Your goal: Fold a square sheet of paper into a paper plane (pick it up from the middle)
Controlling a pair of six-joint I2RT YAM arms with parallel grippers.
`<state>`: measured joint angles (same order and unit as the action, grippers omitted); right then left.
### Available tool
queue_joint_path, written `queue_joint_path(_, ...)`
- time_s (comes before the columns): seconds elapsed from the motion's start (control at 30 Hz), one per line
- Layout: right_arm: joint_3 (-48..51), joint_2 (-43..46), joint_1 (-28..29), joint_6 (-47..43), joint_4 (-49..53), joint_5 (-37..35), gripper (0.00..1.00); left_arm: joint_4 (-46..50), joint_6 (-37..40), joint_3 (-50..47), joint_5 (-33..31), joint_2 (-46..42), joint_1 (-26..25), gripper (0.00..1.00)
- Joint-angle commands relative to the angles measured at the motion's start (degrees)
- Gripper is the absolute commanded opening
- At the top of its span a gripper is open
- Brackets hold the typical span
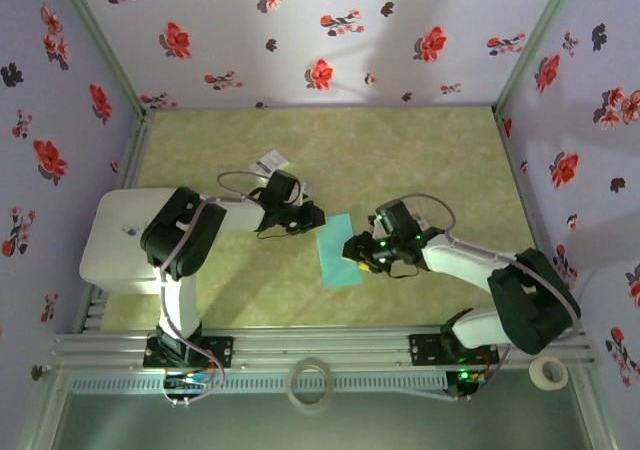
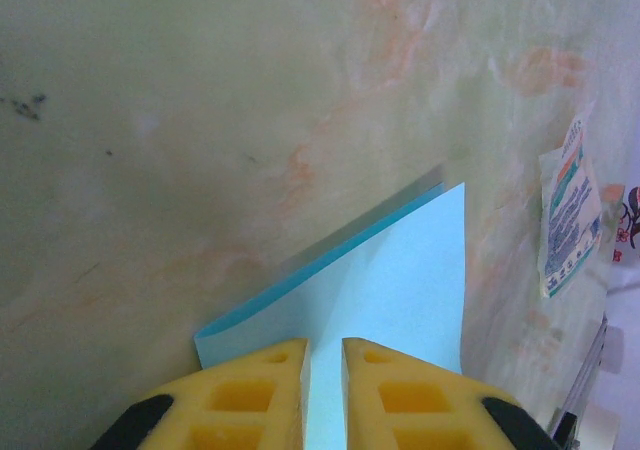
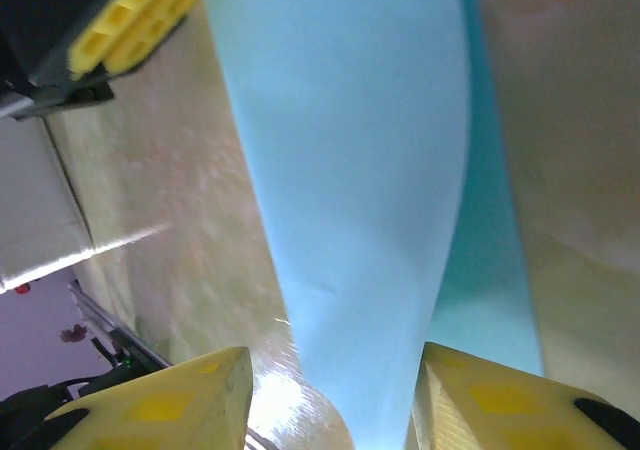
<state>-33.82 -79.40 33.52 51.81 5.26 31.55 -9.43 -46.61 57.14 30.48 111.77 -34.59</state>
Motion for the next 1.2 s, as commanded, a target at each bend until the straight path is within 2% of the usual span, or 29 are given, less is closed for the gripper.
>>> queue_joint_path(0.0,-2.57,-3.73,-1.02,-2.69,-1.64,2.56,0.46,5.08,0.04,-1.07,-0.6,0.74,0.48,0.17)
queue_joint_path(0.27,-4.14,-7.22,-3.71,-3.58,-2.5,4.45,0.46,4.99,-0.17,-0.65,-0.41,0.74,0.48,0.17)
queue_joint_path(0.7,1.11,-4.15,-4.24,-1.22,-1.71,2.71,0.49,5.83,0.28,-0.28,-0.41,-0.07,0.49,0.17)
queue_joint_path(0.87,0.63,-5.44,-5.03,-0.75,-5.05,3.96,0.49,5.83,0.28,0.02,-0.4,-0.14,0.49,0.17)
queue_joint_path(1.17,-1.04,-9.58,-7.47,-1.42,-13.73,9.42,0.43,5.92,0.51,0.6,0.1,0.64,0.49,0.18)
